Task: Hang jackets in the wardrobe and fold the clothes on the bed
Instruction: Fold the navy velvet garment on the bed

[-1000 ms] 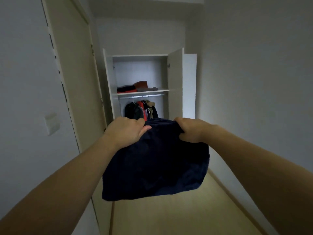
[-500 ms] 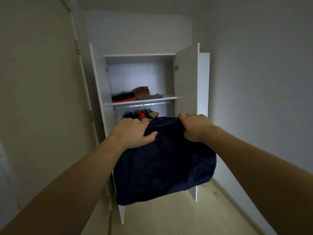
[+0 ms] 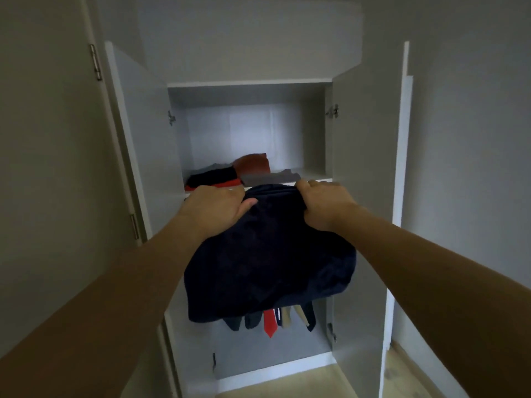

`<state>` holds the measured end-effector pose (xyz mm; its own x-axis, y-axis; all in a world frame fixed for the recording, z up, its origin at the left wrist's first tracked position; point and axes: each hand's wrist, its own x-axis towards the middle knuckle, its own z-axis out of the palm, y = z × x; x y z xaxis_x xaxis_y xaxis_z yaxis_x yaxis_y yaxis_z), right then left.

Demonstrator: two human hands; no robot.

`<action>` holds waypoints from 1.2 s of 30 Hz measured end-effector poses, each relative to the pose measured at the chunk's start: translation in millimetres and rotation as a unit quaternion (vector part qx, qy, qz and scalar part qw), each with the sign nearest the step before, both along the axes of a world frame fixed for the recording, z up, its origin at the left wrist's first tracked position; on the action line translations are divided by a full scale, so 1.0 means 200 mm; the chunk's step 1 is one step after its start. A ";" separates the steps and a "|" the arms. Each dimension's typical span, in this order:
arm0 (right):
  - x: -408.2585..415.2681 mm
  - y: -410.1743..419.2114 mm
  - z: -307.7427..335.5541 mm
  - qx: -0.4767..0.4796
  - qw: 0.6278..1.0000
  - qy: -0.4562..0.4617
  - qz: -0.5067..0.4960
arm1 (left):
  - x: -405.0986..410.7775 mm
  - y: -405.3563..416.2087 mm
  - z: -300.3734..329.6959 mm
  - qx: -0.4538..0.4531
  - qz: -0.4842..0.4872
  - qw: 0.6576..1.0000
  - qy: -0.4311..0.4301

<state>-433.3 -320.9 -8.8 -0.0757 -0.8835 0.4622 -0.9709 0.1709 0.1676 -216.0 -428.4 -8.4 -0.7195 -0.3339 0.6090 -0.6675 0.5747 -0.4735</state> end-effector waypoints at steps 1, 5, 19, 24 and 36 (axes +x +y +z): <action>-0.04 -0.12 0.00 0.002 1.000 0.000 -0.002 | -0.04 -0.12 0.00 -0.007 0.002 1.000 0.000; -0.21 -0.60 -0.01 0.004 1.000 0.008 -0.012 | -0.24 -0.63 -0.02 -0.022 0.009 1.000 -0.019; -0.96 -2.01 0.52 -0.001 0.996 0.010 -0.084 | -1.10 -2.18 0.48 0.027 -0.027 0.999 0.024; -1.22 -2.41 0.70 -0.021 0.998 0.025 -0.056 | -1.34 -2.60 0.64 0.044 -0.020 0.997 0.056; -1.82 -3.42 0.74 0.076 0.995 -0.041 -0.054 | -1.94 -3.48 0.69 0.231 0.052 0.971 0.023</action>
